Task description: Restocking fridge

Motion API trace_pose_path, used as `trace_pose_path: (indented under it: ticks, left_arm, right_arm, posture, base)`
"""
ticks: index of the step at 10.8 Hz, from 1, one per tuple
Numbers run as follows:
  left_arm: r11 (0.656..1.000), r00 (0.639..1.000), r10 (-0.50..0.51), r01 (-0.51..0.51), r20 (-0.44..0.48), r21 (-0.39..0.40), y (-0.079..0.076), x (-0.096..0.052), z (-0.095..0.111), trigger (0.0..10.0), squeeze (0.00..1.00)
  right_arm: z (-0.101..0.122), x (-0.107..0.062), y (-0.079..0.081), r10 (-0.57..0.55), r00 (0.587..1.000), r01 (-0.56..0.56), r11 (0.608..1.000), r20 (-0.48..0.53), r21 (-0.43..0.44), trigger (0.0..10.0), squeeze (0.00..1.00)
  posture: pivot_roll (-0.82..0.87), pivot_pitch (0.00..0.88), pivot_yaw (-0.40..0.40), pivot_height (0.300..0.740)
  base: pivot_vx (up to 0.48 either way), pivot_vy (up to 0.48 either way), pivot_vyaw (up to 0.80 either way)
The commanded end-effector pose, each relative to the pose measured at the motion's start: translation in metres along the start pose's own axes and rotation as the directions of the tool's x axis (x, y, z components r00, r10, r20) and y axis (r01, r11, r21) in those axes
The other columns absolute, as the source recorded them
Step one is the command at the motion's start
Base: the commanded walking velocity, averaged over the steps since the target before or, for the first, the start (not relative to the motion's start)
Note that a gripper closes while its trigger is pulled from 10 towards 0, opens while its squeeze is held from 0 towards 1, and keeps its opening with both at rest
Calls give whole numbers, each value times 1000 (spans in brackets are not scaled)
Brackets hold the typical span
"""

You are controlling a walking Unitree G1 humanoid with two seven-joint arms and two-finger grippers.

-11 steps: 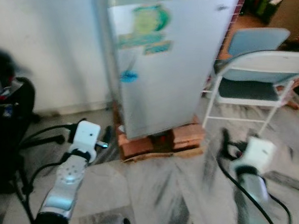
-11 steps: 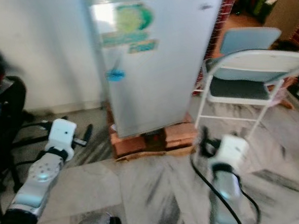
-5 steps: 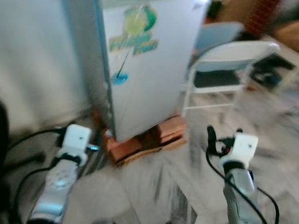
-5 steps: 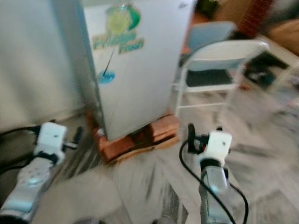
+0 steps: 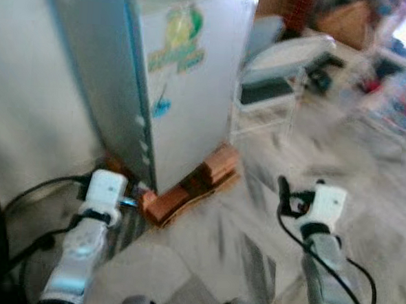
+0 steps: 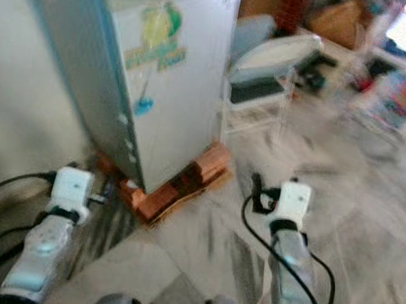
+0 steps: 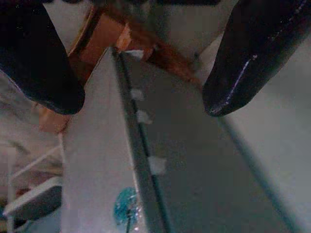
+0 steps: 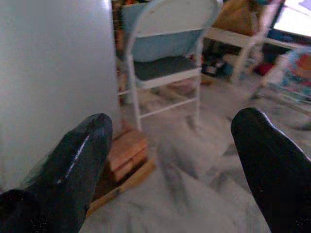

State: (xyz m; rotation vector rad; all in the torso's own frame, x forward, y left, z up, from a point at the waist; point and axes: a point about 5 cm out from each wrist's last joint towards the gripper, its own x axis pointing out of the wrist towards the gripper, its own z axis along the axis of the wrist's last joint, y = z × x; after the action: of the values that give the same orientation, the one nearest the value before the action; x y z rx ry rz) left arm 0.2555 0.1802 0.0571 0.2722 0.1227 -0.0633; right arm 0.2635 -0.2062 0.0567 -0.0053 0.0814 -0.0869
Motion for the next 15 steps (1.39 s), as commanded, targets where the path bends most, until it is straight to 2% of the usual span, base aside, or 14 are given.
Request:
trace_pose_path:
  ticks: [1,4,9,12,15]
  left_arm:
    - [1000,999,-24,24,22,-6,-10,1,6,10000,0]
    - [1000,1000,-1,1,21,-2,-7,-1,5,10000,0]
    - [999,997,-34,35,72,-2,-12,-5,11,10000,0]
    - [999,996,-44,45,76,-8,-14,-4,11,10000,0]
    - [998,996,-52,53,77,-13,-16,-4,11,10000,0]
  right_arm:
    - [3,0,-9,-26,1000,27,1000,10,-10,10000,0]
    - [5,3,-7,-6,1000,7,1000,9,-21,10000,0]
    - [6,5,-7,6,1000,-6,1000,3,-25,10000,0]
    - [7,5,-9,8,1000,-8,1000,5,-28,10000,0]
    - [7,3,-10,6,1000,-6,999,6,-33,10000,0]
  posture:
    - [93,74,-18,740]
    - [105,82,-35,740]
    - [104,77,-48,740]
    - [98,79,-49,740]
    - [91,84,-49,740]
  base:
    - [0,465,0]
    - [0,402,0]
    - [0,0,0]
    - [381,0,-517]
    - [391,0,0]
